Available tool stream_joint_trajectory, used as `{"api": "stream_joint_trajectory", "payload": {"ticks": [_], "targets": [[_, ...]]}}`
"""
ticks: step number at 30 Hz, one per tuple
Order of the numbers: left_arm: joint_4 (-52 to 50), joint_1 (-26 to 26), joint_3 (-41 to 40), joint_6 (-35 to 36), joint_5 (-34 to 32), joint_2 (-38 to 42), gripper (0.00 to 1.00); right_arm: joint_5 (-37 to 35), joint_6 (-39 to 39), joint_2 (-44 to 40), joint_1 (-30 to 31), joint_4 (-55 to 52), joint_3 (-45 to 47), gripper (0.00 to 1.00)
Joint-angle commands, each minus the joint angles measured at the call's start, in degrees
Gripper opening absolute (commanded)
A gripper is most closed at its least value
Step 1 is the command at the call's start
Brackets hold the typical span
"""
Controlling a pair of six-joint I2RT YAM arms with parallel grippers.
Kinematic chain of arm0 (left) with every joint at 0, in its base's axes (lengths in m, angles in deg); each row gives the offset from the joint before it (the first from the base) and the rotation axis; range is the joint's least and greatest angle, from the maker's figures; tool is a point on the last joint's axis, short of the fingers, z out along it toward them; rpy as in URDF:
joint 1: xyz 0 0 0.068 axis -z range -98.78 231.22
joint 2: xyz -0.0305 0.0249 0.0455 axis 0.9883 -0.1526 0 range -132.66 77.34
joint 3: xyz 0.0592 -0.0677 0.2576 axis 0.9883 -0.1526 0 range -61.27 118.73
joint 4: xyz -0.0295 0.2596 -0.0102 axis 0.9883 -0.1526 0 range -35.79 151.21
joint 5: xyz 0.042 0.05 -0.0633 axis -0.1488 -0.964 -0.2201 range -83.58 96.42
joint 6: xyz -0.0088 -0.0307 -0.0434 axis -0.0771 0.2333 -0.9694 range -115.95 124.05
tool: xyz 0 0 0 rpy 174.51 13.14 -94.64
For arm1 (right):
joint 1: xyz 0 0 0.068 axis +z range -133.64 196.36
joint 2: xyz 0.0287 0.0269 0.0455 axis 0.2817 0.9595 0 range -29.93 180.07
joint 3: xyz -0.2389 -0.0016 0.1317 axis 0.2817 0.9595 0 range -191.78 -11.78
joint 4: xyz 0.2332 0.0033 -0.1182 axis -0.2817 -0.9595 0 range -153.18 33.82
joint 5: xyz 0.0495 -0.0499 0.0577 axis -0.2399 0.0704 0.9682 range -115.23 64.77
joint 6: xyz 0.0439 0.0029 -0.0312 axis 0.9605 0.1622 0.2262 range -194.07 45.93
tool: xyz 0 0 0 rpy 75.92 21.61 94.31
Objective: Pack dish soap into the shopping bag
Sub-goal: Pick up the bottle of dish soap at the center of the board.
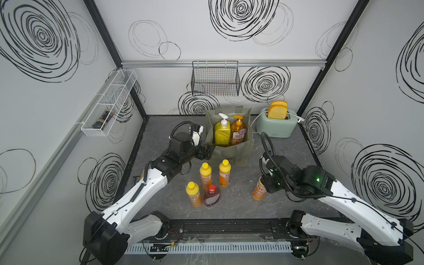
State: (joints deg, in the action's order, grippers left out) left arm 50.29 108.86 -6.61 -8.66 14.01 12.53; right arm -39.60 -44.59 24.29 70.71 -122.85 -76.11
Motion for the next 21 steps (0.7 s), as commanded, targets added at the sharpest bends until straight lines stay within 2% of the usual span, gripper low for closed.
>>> {"api": "stream_joint_trajectory", "payload": {"ticks": [1,8,15,21], "targets": [[2.1,0.5,-1.0,-0.1,0.2,-0.4,0.99,-1.3,0.2,-0.1,0.3,0.8,0.1,0.5],[2.0,0.8,-1.1,0.2,-0.1,-0.3,1.0,-2.1,0.1,0.2,0.3,0.7,-0.6,0.5],[1.8,0.9,-1.1,0.3,-0.3,-0.3,1.0,-2.3,0.0,0.6,0.3,-0.1,-1.0,0.42],[1.8,1.0,-1.1,0.3,0.0,-0.4,1.0,-3.1,-0.2,0.7,0.3,-0.5,-1.7,0.27]]}}
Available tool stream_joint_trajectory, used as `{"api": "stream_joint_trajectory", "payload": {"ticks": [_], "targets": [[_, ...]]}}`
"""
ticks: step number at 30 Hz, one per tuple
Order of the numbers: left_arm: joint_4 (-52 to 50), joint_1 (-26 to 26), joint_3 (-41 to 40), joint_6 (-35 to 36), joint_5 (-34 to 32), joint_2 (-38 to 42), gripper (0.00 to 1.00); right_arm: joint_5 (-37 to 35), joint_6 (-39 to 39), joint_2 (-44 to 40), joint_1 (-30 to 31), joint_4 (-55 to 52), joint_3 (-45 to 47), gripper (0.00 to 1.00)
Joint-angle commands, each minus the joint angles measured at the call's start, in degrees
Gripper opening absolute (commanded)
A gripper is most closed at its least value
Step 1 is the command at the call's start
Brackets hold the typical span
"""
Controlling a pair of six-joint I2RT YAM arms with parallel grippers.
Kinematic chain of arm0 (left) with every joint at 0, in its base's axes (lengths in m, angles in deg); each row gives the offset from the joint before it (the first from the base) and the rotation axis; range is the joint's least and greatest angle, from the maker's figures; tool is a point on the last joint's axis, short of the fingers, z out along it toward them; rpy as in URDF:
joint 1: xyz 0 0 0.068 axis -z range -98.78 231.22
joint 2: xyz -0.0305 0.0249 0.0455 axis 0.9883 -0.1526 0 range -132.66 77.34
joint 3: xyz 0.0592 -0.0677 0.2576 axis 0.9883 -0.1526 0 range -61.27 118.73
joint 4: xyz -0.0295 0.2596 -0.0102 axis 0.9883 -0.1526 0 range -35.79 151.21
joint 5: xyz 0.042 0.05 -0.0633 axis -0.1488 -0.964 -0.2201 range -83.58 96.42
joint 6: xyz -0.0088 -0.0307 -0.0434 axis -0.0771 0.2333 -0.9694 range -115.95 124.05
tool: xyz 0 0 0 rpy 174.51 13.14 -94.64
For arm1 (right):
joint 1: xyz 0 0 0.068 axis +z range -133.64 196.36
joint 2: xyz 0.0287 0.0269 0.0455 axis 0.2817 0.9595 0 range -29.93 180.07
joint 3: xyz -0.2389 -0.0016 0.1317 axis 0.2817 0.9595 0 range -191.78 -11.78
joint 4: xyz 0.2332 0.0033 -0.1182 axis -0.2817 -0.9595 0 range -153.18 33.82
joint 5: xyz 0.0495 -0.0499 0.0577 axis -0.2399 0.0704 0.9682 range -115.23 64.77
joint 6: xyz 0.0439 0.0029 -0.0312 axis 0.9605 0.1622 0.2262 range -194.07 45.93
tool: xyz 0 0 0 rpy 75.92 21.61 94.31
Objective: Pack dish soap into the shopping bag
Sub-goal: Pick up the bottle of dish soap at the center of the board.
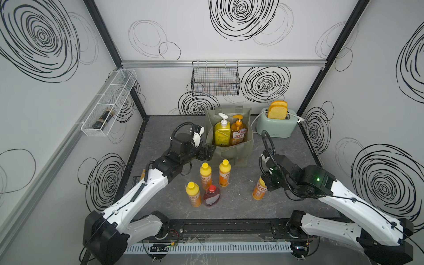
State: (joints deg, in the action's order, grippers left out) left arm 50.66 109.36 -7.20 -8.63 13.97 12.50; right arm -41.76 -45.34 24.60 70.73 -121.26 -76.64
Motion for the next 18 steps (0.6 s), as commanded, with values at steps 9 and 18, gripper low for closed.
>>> {"api": "stream_joint_trajectory", "payload": {"ticks": [9,18], "targets": [[1.0,1.0,-0.4,0.3,0.0,-1.1,0.99,-3.7,-2.4,1.8,0.0,-3.6,-9.0,0.12],[0.4,1.3,-0.2,0.5,-0.3,-2.1,0.98,-4.5,-8.6,7.1,-2.1,-7.0,-26.1,0.09]]}}
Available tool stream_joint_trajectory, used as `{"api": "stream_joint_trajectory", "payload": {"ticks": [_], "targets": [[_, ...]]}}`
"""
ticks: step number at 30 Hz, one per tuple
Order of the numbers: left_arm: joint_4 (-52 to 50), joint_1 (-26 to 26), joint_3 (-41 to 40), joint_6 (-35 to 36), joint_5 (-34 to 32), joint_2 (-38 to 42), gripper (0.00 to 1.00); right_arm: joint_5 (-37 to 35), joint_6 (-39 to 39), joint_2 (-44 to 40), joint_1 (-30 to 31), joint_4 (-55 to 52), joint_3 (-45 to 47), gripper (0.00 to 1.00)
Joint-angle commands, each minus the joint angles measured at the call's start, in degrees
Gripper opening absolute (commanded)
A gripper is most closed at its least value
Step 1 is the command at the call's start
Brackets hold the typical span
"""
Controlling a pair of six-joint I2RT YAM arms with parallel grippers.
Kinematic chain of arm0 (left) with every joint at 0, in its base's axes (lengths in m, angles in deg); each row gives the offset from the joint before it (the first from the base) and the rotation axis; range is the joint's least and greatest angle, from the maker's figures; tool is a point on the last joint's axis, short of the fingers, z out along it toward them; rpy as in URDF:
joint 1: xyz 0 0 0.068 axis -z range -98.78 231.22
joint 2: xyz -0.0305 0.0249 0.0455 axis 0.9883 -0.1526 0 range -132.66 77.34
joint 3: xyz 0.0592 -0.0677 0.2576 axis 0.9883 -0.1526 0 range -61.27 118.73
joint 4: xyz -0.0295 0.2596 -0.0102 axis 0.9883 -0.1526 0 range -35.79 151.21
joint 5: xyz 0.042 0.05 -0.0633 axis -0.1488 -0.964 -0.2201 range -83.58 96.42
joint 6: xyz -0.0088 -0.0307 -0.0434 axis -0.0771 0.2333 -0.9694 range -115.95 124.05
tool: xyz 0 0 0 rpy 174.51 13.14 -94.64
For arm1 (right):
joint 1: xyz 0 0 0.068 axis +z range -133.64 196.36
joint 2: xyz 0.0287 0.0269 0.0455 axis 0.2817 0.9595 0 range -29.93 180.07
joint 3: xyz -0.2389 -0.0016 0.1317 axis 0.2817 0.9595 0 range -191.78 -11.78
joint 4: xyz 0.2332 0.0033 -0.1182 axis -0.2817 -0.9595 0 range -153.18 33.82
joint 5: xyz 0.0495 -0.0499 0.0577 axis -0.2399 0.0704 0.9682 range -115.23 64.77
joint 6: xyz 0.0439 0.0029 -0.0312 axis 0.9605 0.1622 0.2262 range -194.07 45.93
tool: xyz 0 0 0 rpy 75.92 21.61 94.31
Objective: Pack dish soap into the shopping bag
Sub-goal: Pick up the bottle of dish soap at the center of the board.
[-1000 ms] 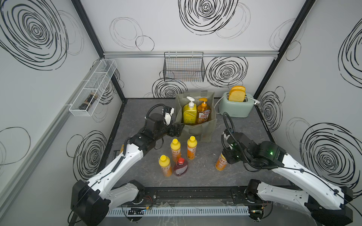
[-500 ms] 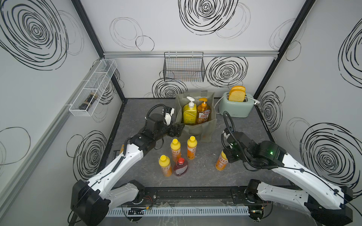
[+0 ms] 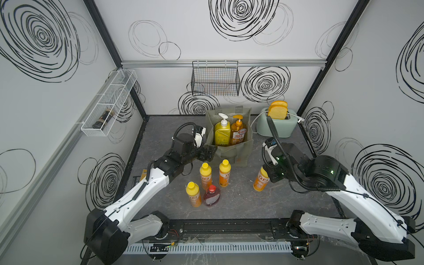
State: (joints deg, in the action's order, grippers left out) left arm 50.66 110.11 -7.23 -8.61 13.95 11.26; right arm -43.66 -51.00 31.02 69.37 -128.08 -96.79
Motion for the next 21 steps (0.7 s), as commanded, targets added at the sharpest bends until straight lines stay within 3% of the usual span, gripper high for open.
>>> {"api": "stream_joint_trajectory", "payload": {"ticks": [1,12,21], "targets": [[0.4,0.6,-0.2,0.5,-0.2,-1.0,0.97,-2.3,-3.7,1.5,-1.0,-0.8,-8.4,0.09],[0.2,0.6,-0.1,0.5,-0.5,-1.9,0.97,3.7,-10.7,12.2,-2.2,-5.5,-34.2,0.08],[0.1,0.7,0.0,0.4,-0.6,-2.6,0.97,9.3,-14.2,15.6,-1.4,4.2,-38.8,0.08]]}}
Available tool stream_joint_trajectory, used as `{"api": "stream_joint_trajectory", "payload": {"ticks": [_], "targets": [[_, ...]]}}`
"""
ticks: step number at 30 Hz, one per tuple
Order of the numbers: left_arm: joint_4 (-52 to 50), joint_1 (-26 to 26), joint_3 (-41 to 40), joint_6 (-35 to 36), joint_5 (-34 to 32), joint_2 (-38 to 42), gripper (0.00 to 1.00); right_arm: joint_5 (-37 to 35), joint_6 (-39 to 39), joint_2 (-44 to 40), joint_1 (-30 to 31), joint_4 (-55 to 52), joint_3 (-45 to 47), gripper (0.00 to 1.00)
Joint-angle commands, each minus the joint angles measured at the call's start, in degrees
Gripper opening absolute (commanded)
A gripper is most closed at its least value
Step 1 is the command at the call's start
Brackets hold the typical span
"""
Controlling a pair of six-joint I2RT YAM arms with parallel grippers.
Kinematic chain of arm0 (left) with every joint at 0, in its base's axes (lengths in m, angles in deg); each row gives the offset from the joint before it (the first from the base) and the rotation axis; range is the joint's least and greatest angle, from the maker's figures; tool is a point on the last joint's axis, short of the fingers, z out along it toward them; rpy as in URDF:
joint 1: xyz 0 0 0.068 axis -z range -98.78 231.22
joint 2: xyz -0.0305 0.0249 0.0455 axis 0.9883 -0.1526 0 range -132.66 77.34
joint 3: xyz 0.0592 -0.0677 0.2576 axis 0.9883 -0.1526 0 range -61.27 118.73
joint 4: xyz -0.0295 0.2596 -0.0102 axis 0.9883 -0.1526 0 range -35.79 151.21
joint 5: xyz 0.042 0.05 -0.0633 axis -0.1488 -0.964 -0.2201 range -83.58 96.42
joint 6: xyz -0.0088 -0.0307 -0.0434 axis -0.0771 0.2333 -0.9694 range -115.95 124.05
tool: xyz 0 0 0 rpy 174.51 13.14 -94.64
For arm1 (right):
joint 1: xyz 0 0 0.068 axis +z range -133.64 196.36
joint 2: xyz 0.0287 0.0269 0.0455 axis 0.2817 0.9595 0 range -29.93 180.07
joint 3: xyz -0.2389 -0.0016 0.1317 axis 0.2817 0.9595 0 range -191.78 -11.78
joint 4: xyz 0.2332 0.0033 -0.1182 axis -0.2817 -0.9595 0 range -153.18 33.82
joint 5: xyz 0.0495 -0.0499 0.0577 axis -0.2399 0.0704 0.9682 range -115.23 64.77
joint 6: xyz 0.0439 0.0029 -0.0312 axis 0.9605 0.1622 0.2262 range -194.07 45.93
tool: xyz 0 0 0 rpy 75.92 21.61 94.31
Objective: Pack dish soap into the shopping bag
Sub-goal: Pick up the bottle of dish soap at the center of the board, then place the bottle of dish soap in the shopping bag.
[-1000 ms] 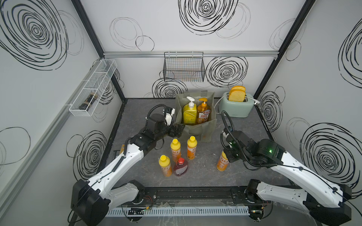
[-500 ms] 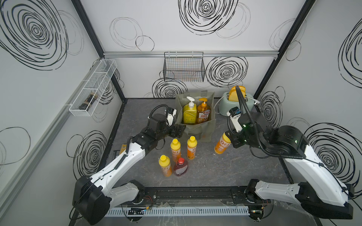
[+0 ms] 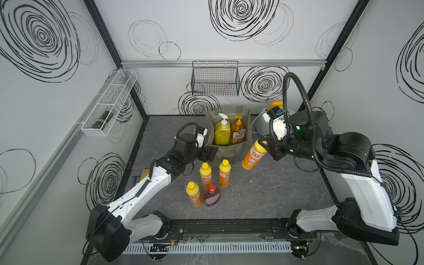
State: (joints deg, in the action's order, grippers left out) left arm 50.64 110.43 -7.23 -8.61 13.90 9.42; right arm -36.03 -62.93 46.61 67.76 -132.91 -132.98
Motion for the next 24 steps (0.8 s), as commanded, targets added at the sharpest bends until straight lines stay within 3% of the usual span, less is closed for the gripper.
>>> {"api": "stream_joint_trajectory", "payload": {"ticks": [1,14,24], "targets": [[0.1,0.4,0.0,0.4,-0.7,-0.9,0.97,2.1,-2.6,0.4,0.2,10.1,-3.2,0.07],[-0.4,0.6,0.4,0.7,-0.8,-1.7,0.96,6.5,-7.2,6.1,-1.4,20.4,-10.8,0.05],[0.3,0.3,0.1,1.3,-1.5,-0.2,0.96,10.5,-9.4,9.2,-8.0,32.8,-1.8,0.05]]}}
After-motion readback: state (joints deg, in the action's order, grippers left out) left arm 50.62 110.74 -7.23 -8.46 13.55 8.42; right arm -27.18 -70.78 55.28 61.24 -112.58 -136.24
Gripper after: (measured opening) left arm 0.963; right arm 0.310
